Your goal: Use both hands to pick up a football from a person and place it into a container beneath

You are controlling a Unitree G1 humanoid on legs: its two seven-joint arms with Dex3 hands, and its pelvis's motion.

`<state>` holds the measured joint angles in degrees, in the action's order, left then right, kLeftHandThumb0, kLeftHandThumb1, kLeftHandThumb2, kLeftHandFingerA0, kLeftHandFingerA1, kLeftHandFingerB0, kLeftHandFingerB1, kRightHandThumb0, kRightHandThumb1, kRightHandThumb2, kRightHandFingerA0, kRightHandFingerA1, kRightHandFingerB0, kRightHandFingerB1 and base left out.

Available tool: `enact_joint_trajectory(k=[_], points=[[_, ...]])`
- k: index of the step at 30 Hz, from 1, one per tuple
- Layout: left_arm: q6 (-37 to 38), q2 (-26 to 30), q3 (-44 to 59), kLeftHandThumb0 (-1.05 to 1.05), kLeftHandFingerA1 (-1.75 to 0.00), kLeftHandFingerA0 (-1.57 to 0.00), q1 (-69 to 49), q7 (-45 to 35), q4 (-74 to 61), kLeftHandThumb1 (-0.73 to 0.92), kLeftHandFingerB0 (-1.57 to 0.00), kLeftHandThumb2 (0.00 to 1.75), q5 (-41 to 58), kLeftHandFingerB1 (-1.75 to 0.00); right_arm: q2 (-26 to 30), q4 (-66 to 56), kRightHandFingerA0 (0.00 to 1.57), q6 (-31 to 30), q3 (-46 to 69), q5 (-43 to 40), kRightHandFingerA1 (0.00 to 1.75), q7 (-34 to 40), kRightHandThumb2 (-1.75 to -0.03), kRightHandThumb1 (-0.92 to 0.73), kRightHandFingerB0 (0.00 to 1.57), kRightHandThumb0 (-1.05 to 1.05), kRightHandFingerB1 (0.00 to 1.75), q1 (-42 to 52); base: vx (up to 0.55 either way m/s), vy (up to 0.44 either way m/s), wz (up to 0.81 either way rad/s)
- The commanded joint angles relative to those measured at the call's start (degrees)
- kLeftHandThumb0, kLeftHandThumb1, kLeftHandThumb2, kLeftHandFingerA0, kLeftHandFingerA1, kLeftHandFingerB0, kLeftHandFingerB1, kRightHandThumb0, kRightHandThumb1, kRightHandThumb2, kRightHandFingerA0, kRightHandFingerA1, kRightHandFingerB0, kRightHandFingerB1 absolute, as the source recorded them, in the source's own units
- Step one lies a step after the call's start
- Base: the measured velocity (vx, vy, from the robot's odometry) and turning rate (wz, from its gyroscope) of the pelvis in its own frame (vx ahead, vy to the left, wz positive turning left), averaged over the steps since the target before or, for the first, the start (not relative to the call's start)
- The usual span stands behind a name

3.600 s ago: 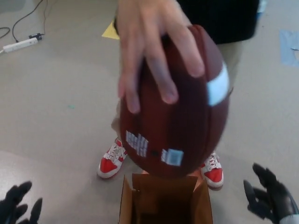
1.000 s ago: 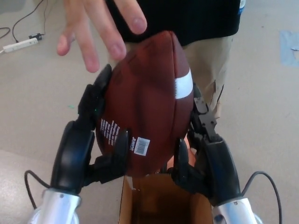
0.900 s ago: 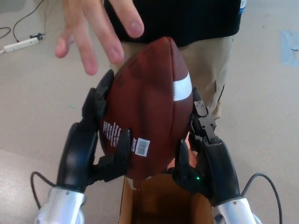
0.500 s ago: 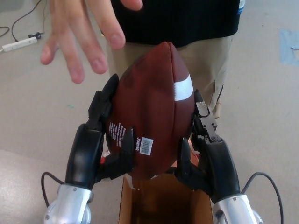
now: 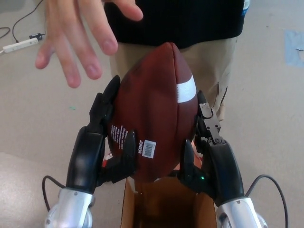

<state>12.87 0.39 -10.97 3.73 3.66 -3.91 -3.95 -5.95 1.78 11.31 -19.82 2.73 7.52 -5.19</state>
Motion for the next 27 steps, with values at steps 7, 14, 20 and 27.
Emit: enact_joint_trajectory(k=[7, 14, 20, 27], points=[[-2.7, -3.8, 0.0, -0.79, -0.19, -0.05, 15.6, -8.4, 21.1, 0.91, -0.12, 0.68, 5.1, -0.24, 0.1, 12.8, 0.0, -0.8, 7.1, -5.4, 0.07, -6.3, -1.16, -0.9, 0.0, -0.84, 0.07, -10.8, 0.0, 0.0, 0.0], [-0.4, -4.5, 0.6, -0.79, -0.22, -0.05, 16.1, -8.7, 23.6, 0.91, -0.13, 0.68, 5.4, -0.26, -0.5, 14.9, 0.0, 1.6, 8.1, -5.0, 0.06, -7.6, -1.15, -0.89, 0.0, -0.85, 0.07, -11.3, 0.0, 0.0, 0.0], [0.3, -4.9, 0.9, -0.71, -0.29, 0.0, 16.1, -9.2, 24.1, 0.68, -0.1, 1.06, 6.0, -0.37, -1.0, 14.9, 0.0, 1.2, 8.6, -4.9, 0.08, -7.8, -1.15, -0.88, 0.0, -0.83, 0.09, -11.1, 0.0, 0.0, 0.0], [1.3, -5.1, 1.6, -0.83, -0.19, 0.0, 18.3, -9.8, 26.7, 0.78, -0.14, 1.1, 6.2, -0.29, 0.3, 15.7, 0.0, 0.4, 8.6, -2.5, 0.11, -7.2, -1.2, -0.91, 0.0, -0.82, 0.11, -12.6, 0.0, 0.0, 0.0]])
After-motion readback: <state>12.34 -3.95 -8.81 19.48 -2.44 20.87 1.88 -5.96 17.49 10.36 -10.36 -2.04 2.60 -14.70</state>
